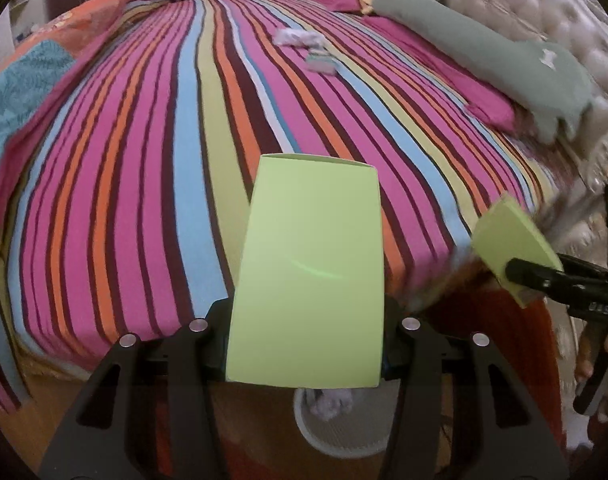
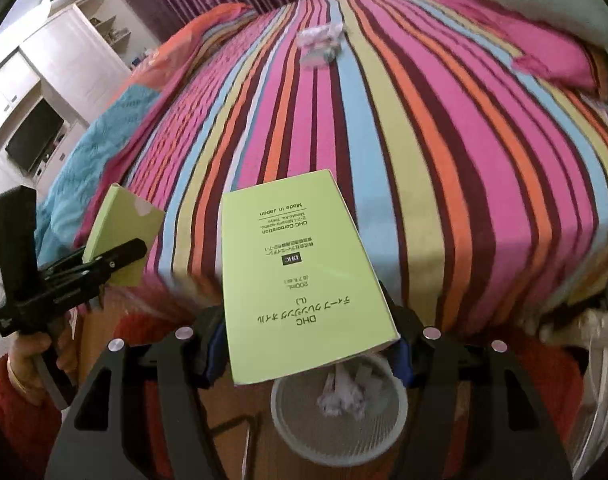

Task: Collect trash
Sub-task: 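Carry both green boxes down over the white mesh wastebasket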

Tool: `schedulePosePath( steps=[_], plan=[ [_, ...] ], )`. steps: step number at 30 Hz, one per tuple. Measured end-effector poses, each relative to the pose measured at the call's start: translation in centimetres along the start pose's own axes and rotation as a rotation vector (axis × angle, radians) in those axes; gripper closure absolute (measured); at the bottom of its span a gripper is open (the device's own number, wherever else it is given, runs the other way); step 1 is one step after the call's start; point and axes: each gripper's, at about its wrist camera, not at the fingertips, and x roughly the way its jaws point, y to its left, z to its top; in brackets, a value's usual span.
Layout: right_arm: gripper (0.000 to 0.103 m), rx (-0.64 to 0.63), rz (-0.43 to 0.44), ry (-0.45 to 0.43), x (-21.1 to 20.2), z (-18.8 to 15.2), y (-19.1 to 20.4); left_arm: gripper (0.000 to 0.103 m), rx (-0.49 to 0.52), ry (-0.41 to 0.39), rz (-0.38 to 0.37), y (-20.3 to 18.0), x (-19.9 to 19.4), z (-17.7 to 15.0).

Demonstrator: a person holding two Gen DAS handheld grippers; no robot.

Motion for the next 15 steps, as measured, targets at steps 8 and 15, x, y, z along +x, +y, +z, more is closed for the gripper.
schedulePosePath(
  steps=[8, 15],
  plan=[
    [0.043, 0.056, -0.020, 0.125, 2.0, -4.7, -0.1, 0.054, 0.072, 0.115, -0.039, -3.1, 0.9, -7.3],
    [0.043, 0.078, -0.058, 0.239, 4.9, -6.6, -0.4, 0.054, 0.052, 0.248, -0.033, -3.6, 4.5, -10.4]
  ],
)
